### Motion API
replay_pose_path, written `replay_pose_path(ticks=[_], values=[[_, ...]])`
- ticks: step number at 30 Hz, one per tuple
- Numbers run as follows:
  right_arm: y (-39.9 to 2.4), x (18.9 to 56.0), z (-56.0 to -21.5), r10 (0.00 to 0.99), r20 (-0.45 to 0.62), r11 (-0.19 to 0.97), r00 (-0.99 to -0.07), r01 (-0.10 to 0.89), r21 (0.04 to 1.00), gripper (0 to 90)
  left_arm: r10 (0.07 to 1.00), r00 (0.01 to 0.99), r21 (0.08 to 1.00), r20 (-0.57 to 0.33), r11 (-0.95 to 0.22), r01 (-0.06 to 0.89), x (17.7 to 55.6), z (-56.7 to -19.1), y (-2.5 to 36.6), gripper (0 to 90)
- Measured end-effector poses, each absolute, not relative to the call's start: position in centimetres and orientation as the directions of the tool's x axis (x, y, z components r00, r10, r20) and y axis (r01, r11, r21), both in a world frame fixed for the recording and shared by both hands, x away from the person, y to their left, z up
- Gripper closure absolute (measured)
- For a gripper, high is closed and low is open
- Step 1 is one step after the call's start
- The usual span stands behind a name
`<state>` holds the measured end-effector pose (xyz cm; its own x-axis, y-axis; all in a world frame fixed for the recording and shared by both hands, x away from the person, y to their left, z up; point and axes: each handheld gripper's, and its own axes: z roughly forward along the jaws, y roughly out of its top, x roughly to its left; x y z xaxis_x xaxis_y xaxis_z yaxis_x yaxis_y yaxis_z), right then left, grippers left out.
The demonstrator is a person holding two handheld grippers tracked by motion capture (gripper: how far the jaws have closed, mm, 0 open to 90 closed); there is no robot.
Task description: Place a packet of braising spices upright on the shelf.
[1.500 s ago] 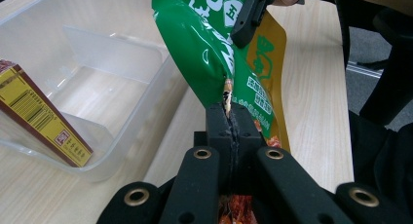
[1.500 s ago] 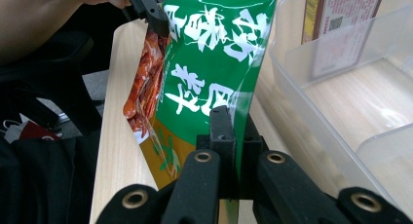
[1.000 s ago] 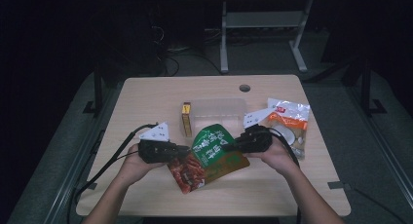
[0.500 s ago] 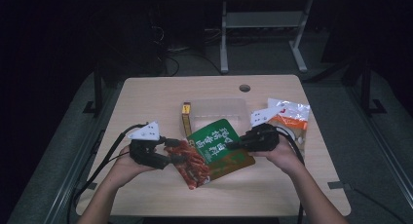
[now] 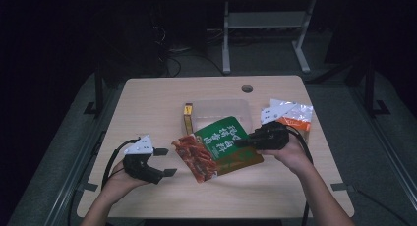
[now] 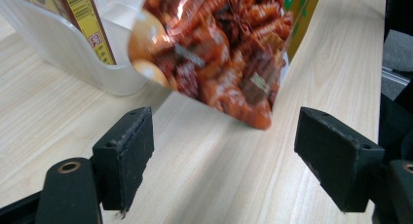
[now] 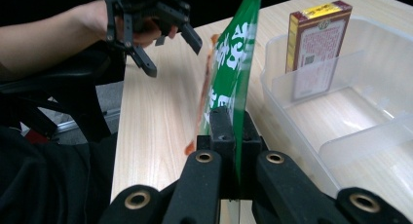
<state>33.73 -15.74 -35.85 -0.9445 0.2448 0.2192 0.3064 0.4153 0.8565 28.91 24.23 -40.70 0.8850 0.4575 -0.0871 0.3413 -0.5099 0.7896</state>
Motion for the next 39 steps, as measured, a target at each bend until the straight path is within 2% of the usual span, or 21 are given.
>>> replay_pose_path(ticks=[1,7,27,39], values=[[-15.9,33.7,-35.6,0.258,0.212,0.412,-0.943,0.306,0.858,90.0,0.453,0.889,0.780,-0.066,-0.532,0.329,29.0,-41.2,23.9,21.9],[-16.6,33.4,-34.4,0.278,0.189,0.398,-0.942,0.292,0.870,90.0,0.427,0.901,0.759,-0.072,-0.563,0.327,29.2,-42.0,23.4,21.8],[-19.2,33.5,-29.4,0.350,0.108,0.368,-0.931,0.242,0.898,90.0,0.417,0.906,0.754,-0.077,-0.571,0.327,29.4,-42.2,23.6,21.1],[-18.5,35.4,-26.5,0.430,0.090,0.361,-0.898,0.263,0.895,90.0,0.423,0.901,0.749,-0.094,-0.566,0.344,29.5,-42.4,23.6,20.9]])
